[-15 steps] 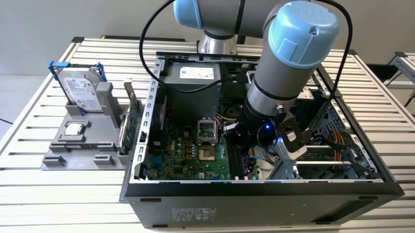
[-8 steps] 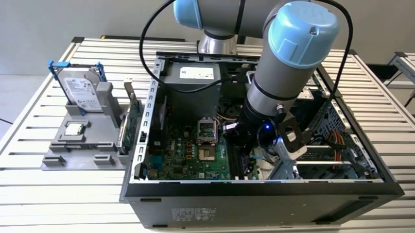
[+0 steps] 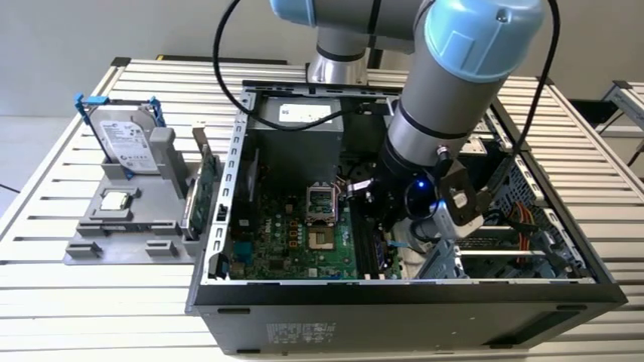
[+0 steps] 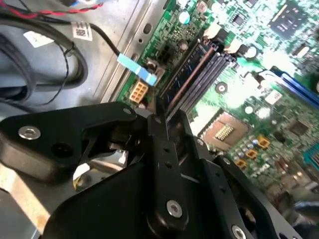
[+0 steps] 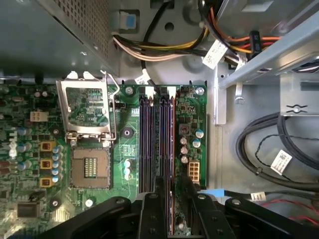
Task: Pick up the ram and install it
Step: 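Press down the ram until it locks into place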
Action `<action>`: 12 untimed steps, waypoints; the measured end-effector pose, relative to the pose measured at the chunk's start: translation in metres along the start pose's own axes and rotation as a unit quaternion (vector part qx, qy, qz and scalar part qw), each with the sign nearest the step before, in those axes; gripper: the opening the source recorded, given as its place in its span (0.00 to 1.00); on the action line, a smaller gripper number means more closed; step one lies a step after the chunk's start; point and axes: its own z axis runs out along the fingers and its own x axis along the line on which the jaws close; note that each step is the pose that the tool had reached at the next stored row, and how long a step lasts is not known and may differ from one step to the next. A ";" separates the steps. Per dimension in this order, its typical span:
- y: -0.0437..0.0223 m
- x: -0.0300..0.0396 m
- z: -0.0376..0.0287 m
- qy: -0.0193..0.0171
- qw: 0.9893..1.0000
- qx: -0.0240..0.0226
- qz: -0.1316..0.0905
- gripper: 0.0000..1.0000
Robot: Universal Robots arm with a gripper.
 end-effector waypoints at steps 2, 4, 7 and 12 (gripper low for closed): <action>0.0004 0.0002 -0.0062 0.000 1.000 0.000 0.000 1.00; 0.0006 0.0002 -0.0100 0.000 1.000 0.000 0.000 1.00; 0.0008 0.0003 -0.0122 0.000 1.000 0.000 0.000 1.00; 0.0007 0.0003 -0.0124 0.000 1.000 0.000 0.000 1.00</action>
